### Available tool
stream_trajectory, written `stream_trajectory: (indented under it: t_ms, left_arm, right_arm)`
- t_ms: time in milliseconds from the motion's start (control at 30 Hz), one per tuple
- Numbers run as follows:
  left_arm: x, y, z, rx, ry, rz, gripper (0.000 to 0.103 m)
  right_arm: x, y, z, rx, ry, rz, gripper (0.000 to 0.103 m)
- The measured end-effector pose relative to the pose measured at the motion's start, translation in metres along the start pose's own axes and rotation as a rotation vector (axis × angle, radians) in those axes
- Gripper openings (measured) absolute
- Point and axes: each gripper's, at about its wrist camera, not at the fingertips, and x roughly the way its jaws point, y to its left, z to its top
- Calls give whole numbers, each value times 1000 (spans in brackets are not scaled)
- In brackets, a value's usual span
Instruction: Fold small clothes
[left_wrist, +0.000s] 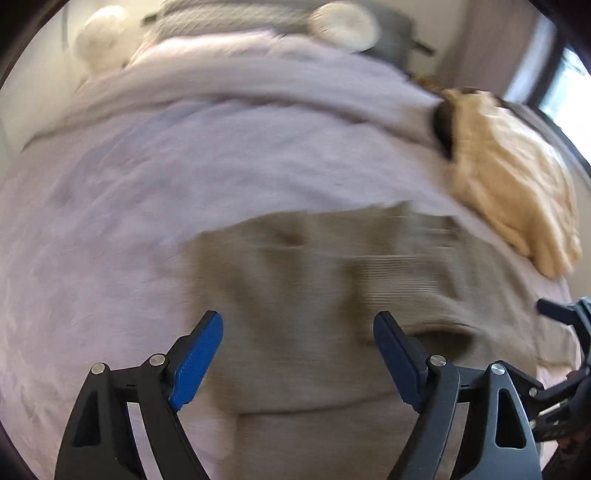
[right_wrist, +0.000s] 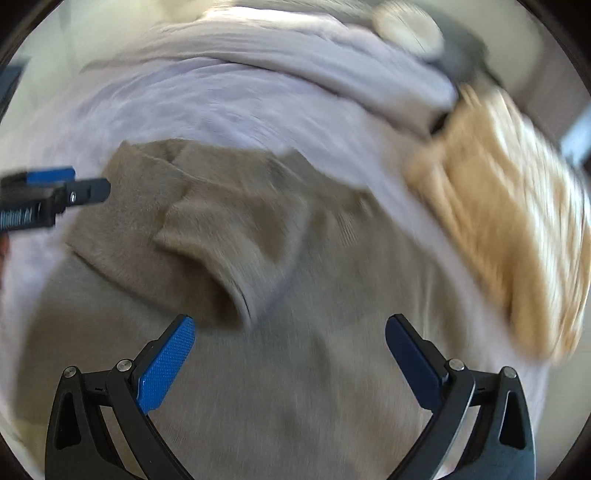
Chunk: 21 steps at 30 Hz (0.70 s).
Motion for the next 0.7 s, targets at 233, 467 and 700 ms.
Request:
stream_trajectory:
  t_ms: [233, 467, 700]
  left_arm:
    - [57, 56, 2, -157, 112, 56, 84]
    - [58, 68, -3, -179, 100, 44, 72]
    - [62, 46, 7, -153, 109, -10, 14]
  right_arm:
    - [49, 20, 20, -88, 12, -48, 7]
    - [38, -123, -59, 781, -50, 358, 9]
    - [68, -153, -139, 1200, 2, 608, 15]
